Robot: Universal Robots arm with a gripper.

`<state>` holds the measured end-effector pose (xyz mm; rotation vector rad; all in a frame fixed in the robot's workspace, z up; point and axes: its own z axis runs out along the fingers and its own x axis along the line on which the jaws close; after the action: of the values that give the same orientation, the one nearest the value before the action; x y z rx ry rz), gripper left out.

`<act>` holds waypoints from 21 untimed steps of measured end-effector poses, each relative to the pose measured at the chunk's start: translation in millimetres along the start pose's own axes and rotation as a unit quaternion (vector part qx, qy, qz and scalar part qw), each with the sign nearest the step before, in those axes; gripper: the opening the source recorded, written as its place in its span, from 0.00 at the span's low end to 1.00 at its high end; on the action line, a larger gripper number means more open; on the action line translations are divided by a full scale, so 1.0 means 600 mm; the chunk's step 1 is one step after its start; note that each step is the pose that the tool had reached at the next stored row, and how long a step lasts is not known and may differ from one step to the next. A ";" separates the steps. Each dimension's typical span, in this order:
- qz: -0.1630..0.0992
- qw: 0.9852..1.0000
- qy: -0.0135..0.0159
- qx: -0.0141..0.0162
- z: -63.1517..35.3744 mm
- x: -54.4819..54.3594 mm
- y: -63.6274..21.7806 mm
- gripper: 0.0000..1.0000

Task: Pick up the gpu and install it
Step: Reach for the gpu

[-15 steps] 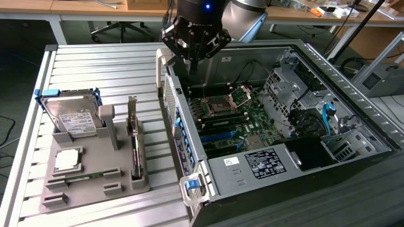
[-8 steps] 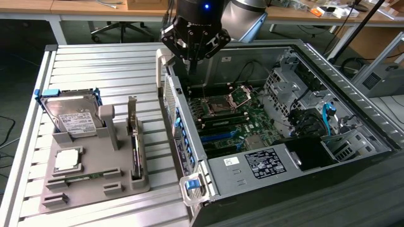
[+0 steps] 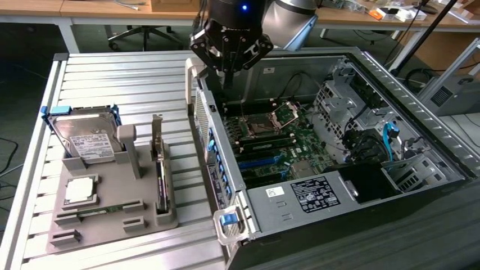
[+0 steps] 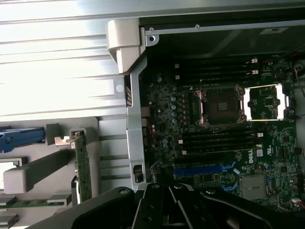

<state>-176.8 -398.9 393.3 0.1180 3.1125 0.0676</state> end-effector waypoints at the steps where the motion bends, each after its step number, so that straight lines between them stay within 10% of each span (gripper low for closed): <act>1: 0.000 1.000 0.000 0.000 0.000 0.000 0.000 0.11; 21: 0.000 1.000 0.000 0.000 0.000 0.014 -0.001 0.11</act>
<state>-185.3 -398.9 393.3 0.1180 3.1125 0.0677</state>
